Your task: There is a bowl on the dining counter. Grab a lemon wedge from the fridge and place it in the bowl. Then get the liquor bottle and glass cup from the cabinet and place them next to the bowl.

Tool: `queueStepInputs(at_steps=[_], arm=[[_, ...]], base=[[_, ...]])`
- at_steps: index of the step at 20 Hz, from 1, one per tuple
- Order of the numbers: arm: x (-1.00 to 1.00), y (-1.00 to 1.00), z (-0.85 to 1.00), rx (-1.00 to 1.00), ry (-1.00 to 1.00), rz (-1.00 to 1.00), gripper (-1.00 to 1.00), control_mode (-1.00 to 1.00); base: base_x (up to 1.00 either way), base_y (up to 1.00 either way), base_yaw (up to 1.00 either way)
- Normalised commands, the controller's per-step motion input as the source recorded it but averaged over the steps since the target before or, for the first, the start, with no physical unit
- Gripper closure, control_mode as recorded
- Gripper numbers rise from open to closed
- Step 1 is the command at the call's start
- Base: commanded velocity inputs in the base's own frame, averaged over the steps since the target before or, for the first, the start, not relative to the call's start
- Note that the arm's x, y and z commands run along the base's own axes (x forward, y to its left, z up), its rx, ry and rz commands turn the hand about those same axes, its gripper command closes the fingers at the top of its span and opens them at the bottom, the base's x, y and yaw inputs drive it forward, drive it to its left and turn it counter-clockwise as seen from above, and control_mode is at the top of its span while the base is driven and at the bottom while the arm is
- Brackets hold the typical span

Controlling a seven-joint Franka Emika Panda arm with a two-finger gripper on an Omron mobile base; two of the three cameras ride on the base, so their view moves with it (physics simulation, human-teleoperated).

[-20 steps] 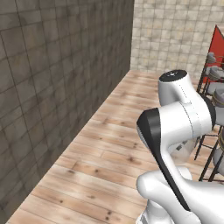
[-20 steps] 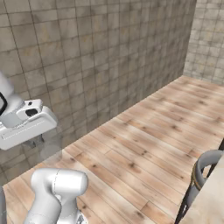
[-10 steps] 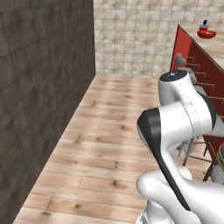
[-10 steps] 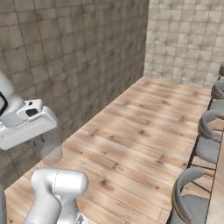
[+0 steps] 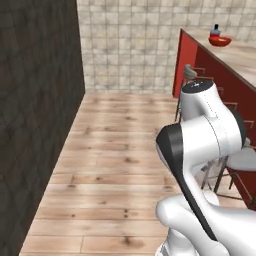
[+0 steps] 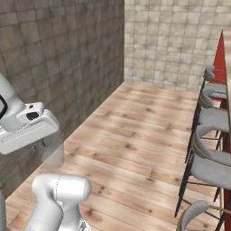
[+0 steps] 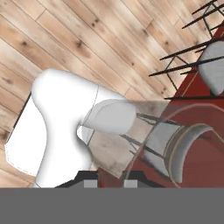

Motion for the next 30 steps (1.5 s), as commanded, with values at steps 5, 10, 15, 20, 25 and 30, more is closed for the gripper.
queueStepInputs(at_steps=[5,10,15,20,25,30], arm=[[0.00,0.00,0.00,0.00,0.00,0.00,1.00,1.00],[0.00,0.00,0.00,0.00,0.00,0.00,1.00,1.00],[0.00,0.00,0.00,0.00,0.00,0.00,1.00,1.00],[0.00,0.00,0.00,0.00,0.00,0.00,1.00,1.00],[0.00,0.00,0.00,0.00,0.00,0.00,1.00,1.00],[0.00,0.00,0.00,0.00,0.00,0.00,1.00,1.00]], base=[[0.95,0.27,-0.17],[1.00,0.18,-0.20],[1.00,0.26,-0.24],[1.00,0.26,-0.27],[1.00,0.27,-0.26],[1.00,0.25,-0.23]])
